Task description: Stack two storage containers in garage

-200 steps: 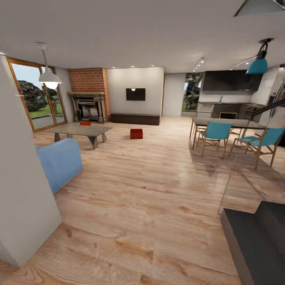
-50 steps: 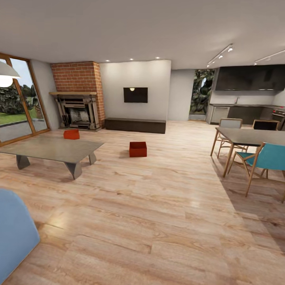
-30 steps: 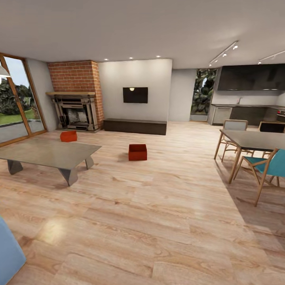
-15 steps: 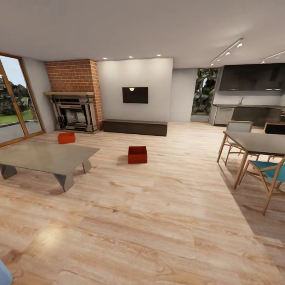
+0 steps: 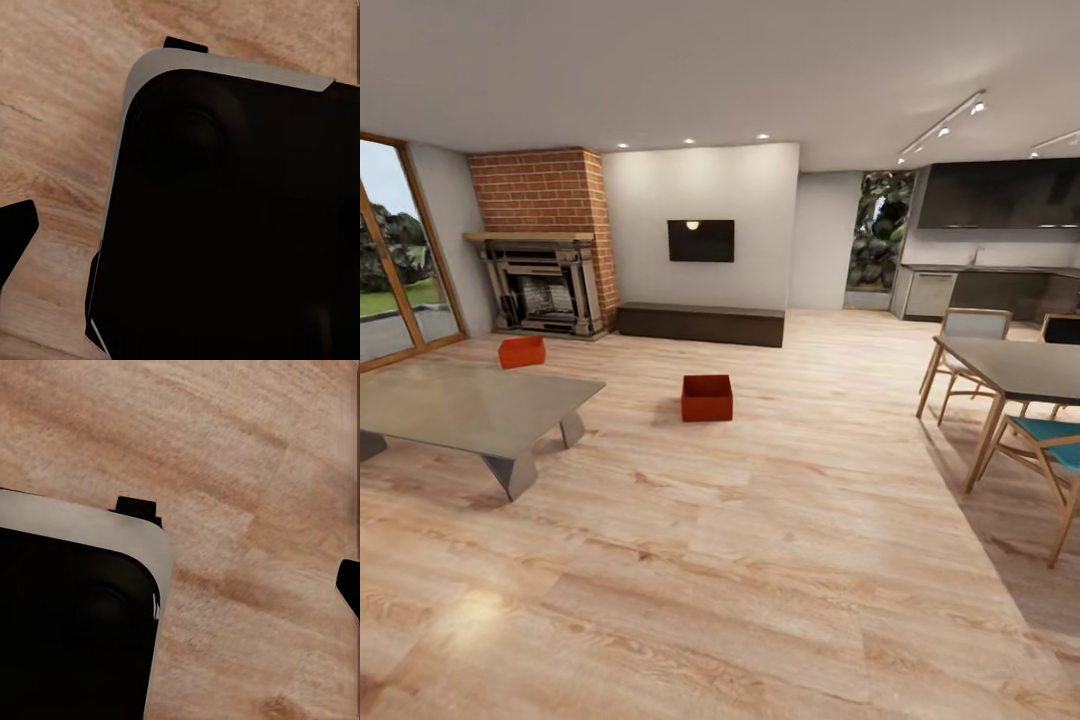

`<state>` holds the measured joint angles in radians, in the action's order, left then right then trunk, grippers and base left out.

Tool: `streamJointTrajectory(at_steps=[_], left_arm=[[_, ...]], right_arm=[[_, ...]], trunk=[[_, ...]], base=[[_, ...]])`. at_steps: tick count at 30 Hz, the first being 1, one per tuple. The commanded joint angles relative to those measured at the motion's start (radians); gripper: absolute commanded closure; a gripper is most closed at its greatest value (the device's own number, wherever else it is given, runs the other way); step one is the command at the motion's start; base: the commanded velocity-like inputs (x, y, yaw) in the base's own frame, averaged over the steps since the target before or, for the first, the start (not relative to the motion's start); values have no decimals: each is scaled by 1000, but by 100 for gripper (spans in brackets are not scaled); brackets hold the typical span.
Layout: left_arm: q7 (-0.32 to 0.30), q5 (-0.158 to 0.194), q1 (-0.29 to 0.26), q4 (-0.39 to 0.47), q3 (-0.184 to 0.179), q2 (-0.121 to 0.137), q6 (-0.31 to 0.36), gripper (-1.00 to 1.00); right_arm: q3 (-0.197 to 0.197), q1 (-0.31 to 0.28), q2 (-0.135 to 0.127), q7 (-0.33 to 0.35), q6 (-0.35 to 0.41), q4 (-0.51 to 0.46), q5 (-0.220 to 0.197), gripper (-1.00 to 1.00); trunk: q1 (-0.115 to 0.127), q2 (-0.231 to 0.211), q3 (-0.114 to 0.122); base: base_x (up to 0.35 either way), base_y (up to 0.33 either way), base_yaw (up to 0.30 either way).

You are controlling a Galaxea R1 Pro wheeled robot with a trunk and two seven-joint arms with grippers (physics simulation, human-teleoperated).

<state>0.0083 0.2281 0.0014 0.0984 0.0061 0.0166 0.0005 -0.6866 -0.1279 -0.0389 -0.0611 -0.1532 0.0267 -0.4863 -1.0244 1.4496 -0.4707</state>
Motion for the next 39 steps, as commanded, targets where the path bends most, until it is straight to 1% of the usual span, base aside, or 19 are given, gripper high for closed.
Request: streamJointTrajectory(at_steps=[1,39], left_arm=[[1,5,0,1,0,0,0,-100],[1,5,0,1,0,0,-2,-100]], right_arm=[[-8,-1,1,0,-5,2,-8,-100],[-5,-1,4,-2,-6,2,-10,-100]], trunk=[[-1,0,-1],[-1,0,-1]], base=[[325,0,0],[325,0,0]])
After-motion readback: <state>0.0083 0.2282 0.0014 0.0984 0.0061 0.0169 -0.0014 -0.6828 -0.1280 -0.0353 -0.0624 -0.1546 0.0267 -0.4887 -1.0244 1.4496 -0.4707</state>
